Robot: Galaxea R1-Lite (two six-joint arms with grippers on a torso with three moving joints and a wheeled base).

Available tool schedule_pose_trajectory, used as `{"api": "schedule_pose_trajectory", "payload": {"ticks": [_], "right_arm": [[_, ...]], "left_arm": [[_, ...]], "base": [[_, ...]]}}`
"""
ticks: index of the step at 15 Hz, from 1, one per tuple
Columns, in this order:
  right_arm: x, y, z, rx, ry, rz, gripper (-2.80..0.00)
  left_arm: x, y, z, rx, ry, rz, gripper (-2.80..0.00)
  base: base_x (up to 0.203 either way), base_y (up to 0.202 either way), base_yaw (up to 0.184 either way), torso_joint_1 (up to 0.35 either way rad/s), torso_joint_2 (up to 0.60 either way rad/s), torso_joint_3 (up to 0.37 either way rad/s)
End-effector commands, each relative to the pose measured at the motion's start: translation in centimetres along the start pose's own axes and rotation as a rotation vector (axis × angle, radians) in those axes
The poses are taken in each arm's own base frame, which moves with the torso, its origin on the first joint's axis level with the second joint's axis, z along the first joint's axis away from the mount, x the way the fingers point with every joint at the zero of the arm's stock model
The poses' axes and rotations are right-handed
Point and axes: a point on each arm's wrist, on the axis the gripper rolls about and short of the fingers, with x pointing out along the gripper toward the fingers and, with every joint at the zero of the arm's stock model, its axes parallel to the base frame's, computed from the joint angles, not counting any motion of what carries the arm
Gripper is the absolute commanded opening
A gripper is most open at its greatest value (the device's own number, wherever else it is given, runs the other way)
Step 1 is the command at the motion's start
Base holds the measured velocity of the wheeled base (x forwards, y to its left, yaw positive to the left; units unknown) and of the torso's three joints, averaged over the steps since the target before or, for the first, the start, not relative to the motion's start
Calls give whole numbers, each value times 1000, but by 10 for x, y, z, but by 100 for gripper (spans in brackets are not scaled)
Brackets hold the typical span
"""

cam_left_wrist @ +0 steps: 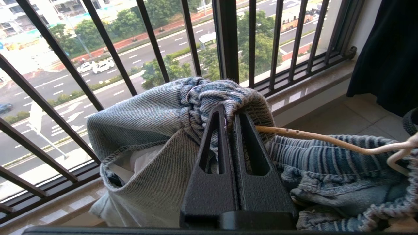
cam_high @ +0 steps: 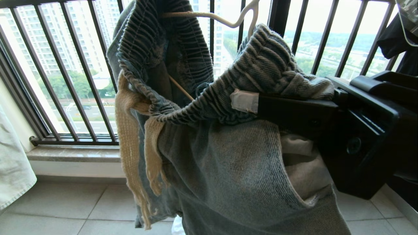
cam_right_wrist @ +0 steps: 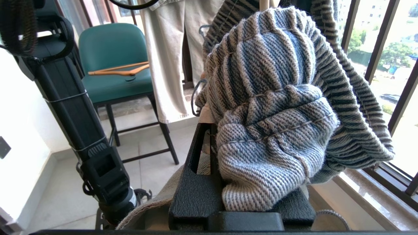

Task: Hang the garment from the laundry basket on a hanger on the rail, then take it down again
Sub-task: Hang the clothes on the clothes rack

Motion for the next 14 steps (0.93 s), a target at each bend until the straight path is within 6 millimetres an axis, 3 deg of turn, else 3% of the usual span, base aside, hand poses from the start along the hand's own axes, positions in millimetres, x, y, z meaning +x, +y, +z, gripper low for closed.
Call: {"api": "schedule_pose_trajectory", "payload": {"ticks": [1,4,8,14], "right_arm": [[6,-2,-3,2,8,-2,-280],[10,-4,-3,0,2,-44,-280],[19,-9,-6,-2,10,-102,-280],[26,-12,-9,-17,17,-153,-280]], "left_arm": [[-3,-10,0,-11,5,-20,-280],[-7,-26,-1,-54,16,64,-280],[-1,-29,9,-137,-68,118,-280],[-4,-37,12,-153,-86,75,-280]], "base": [[0,0,0,0,0,0],[0,0,0,0,0,0],[0,0,0,0,0,0],[0,0,0,0,0,0]]}}
